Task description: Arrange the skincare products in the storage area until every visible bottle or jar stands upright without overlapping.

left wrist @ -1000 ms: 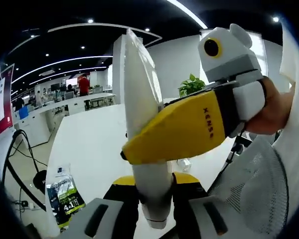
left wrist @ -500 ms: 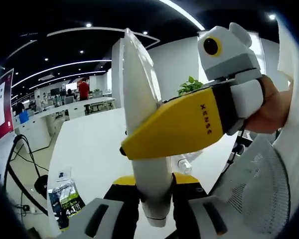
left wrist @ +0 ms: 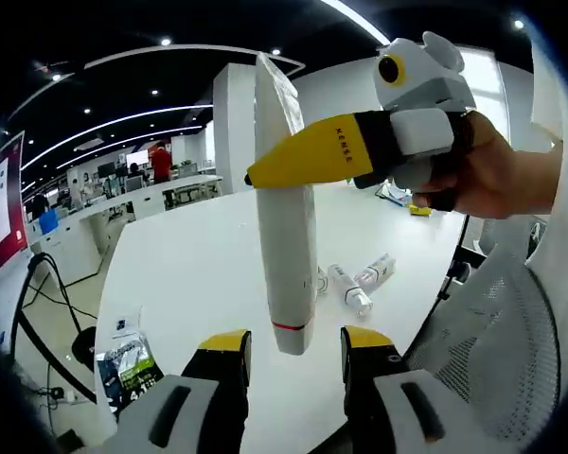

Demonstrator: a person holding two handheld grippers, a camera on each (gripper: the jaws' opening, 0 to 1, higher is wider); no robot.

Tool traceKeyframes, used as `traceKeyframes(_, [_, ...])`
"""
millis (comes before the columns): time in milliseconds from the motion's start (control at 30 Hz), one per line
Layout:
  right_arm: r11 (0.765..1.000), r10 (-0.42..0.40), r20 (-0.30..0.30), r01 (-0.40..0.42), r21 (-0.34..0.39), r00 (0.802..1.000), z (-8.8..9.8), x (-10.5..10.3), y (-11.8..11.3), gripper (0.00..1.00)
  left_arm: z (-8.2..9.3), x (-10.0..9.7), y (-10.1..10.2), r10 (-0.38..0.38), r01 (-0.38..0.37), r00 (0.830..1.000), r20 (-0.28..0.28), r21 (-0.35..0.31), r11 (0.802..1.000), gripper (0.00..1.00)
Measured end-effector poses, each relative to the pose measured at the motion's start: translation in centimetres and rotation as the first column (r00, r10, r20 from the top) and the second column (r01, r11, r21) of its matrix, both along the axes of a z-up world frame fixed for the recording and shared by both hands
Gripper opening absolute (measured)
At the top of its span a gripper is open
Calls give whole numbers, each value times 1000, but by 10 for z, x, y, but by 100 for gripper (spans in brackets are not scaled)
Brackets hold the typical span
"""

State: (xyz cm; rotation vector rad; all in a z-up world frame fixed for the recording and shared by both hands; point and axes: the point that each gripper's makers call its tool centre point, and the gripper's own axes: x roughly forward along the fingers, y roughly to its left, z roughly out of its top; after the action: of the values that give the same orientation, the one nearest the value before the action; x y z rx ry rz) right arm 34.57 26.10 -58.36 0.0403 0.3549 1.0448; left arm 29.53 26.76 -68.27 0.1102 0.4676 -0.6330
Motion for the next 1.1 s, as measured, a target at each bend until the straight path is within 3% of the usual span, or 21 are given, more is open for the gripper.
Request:
traceKeyframes(133, [999, -49, 16, 49, -4, 999, 4, 24, -17, 29, -1, -2, -7, -31, 31, 1000, 0, -7, 999, 40])
traceKeyframes(633, [982, -185, 94, 187, -12, 978, 25, 106, -67, 30, -16, -4, -9, -31, 32, 997, -68, 13, 999, 64])
traceKeyframes(1100, [963, -267, 133, 269, -4, 955, 40, 162, -98, 30, -30, -7, -10, -42, 47, 991, -128, 41, 998, 66])
